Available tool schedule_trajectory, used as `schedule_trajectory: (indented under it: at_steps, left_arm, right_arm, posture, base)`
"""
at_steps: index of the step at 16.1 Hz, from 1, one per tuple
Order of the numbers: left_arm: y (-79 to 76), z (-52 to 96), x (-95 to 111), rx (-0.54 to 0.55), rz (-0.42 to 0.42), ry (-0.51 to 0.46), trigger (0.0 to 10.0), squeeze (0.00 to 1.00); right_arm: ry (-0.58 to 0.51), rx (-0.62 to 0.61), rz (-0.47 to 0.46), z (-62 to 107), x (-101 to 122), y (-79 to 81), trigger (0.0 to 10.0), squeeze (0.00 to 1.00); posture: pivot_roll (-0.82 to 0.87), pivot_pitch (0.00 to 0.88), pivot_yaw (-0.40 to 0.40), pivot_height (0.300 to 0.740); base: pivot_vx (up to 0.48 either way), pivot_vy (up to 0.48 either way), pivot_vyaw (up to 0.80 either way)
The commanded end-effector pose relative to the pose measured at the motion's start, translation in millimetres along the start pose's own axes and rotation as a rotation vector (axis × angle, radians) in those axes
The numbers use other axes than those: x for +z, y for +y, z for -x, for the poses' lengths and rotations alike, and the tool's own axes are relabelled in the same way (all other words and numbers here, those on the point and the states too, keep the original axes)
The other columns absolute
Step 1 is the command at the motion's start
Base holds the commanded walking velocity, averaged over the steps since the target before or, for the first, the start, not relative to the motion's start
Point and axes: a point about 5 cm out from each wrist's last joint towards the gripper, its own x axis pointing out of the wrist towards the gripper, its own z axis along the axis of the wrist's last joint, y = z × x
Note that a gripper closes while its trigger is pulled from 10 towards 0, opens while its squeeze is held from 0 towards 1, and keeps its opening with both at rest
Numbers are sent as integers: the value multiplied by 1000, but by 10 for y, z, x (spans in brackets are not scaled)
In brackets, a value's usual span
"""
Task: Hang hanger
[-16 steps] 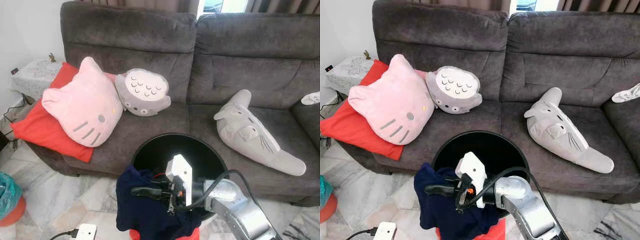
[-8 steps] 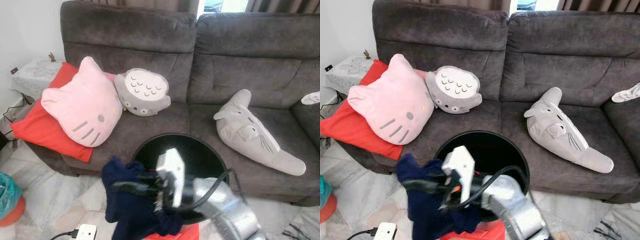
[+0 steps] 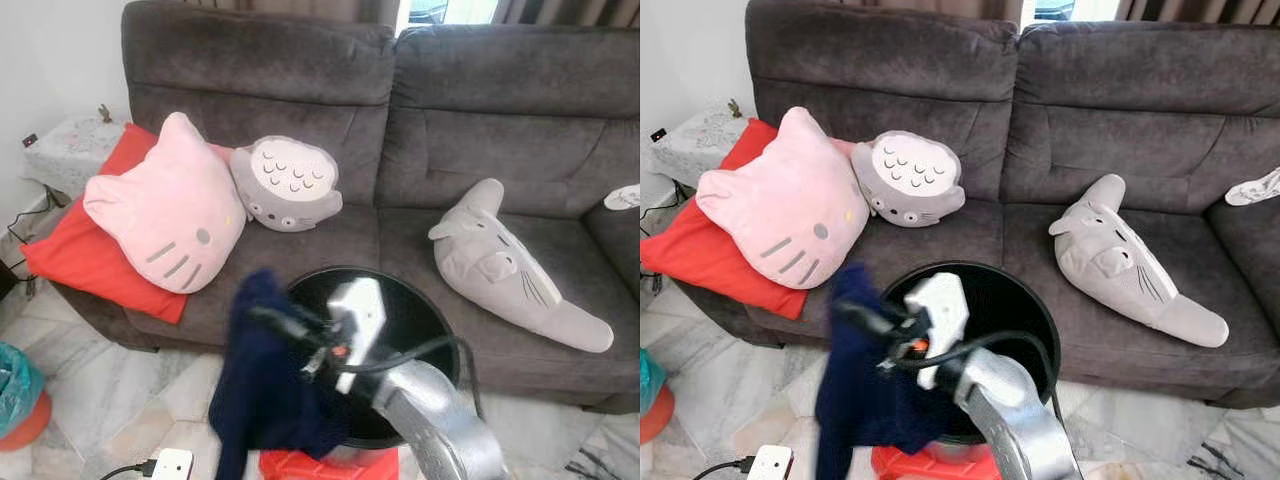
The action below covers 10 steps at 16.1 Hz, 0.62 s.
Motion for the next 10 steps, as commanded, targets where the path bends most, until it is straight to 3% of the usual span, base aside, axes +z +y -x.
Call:
schedule_trajectory:
  at_steps: [1,3,6,10]
  left_arm:
    - [25,15,-55,0,-13,31,10000,0]
    - [31,17,-61,1,-18,36,10000,0]
    - [36,18,-65,6,-18,38,10000,0]
    - [35,18,-68,7,-16,41,10000,0]
  right_arm:
    - [-59,-87,73,29,138,-52,0,0]
    - [-119,-262,123,89,250,-140,0,0]
    - [-162,-339,181,137,333,-115,0,0]
    - [-214,-596,230,443,415,-271,0,0]
  posture:
    - [-51,0,11,740]
    - [-55,0,14,740]
    - [-57,0,14,740]
    - [-68,0,11,740]
  base:
    - [0,0,0]
    - [0,0,0]
    - [0,0,0]
    - [0,0,0]
